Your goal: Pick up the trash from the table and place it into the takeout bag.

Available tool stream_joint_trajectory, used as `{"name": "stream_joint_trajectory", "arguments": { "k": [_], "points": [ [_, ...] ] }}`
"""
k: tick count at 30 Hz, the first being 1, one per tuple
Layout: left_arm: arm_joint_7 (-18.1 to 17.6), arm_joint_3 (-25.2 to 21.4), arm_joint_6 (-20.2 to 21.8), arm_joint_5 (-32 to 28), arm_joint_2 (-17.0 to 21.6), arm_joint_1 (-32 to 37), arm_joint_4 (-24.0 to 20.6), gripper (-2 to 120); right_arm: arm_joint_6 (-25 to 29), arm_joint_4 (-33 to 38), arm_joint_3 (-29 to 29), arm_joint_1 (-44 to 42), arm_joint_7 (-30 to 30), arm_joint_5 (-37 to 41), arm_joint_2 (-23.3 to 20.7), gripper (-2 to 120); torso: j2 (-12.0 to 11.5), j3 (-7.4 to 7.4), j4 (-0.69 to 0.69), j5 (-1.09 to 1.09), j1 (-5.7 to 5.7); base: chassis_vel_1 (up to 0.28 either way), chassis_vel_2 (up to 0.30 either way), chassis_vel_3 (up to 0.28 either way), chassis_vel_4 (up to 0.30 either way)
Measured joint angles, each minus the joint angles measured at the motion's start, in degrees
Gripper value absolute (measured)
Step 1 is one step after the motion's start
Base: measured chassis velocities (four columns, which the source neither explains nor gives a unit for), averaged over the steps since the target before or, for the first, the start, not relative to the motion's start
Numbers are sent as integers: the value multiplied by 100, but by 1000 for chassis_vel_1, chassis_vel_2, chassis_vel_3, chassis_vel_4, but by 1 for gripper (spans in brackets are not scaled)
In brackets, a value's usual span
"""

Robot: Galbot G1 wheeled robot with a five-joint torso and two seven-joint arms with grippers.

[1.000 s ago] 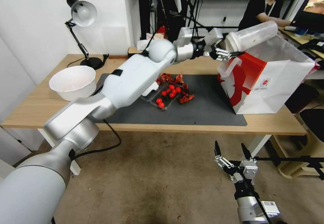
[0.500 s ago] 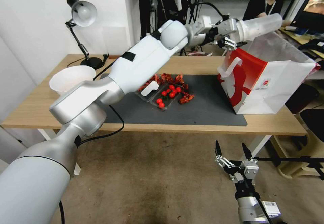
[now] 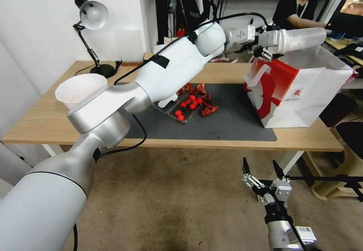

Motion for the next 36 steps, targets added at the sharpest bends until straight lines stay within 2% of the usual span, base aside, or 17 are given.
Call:
{"name": "stream_joint_trajectory", "arguments": {
  "k": [3,5,11,18,21,22,25,26,27,28,30,31,32,34,35,36],
  "points": [
    [-64,8,25,-20,23,27,-32,97,0,-11,-4,14,-1,6,-4,100,0,0,0,0,1,0,0,0,0],
    [-73,8,31,-25,26,29,-42,99,0,-12,-8,17,-1,6,-5,100,0,0,0,0,0,0,0,0,0],
    [-176,-28,126,-100,68,36,-186,100,0,-19,-21,24,-3,9,-1,100,0,0,-1,0,0,0,0,0,0],
    [-473,-27,542,-848,390,229,-626,100,0,-21,-33,21,-5,11,8,100,0,0,-1,0,0,0,0,0,0],
    [-1154,-56,1015,-1449,723,524,-1053,100,-1,-24,-42,26,-7,11,5,100,0,0,-1,0,0,0,0,0,0],
    [-1154,-56,1015,-1449,723,524,-1053,100,-1,-24,-42,26,-7,11,5,100,0,0,-1,0,0,0,0,0,0],
    [-1854,-240,1693,-2159,1180,998,-1695,100,-19,-25,-63,45,-8,-3,4,100,0,0,0,-1,0,0,0,0,0],
    [-1854,-240,1693,-2159,1180,998,-1695,100,-19,-25,-63,45,-8,-3,4,100,0,0,0,-1,0,0,0,0,0],
    [-2197,-308,1961,-2400,1302,1154,-1907,100,-27,-26,-69,53,-8,-13,1,100,0,0,1,-1,0,0,0,0,0],
    [-2752,-408,2279,-2639,1407,1329,-2148,100,-38,-27,-76,65,-8,-23,-3,100,0,0,2,-2,0,0,0,0,0],
    [-3745,-668,2727,-2729,1483,1641,-2433,100,-52,-30,-84,79,-8,-28,0,100,1,-1,-1,0,0,0,0,0,0],
    [-3745,-668,2727,-2729,1483,1641,-2433,100,-52,-30,-84,79,-8,-28,0,100,1,-1,-1,0,0,0,0,0,0],
    [-4250,-854,2906,-2769,1488,1825,-2525,100,-60,-34,-85,83,-8,-29,7,100,0,0,0,-1,0,0,0,0,0],
    [-5000,-1221,3153,-2881,1483,2118,-2670,100,-66,-42,-87,82,-8,-28,14,100,0,0,-1,0,0,0,0,0,0],
    [-5000,-1221,3153,-2881,1483,2118,-2670,100,-66,-42,-87,82,-8,-28,14,100,0,0,-1,0,0,0,0,0,0],
    [-5227,-1400,3203,-2892,1495,2270,-2753,100,-67,-45,-87,77,-8,-27,14,100,0,0,-1,0,0,0,0,0,0]
  ]
}}
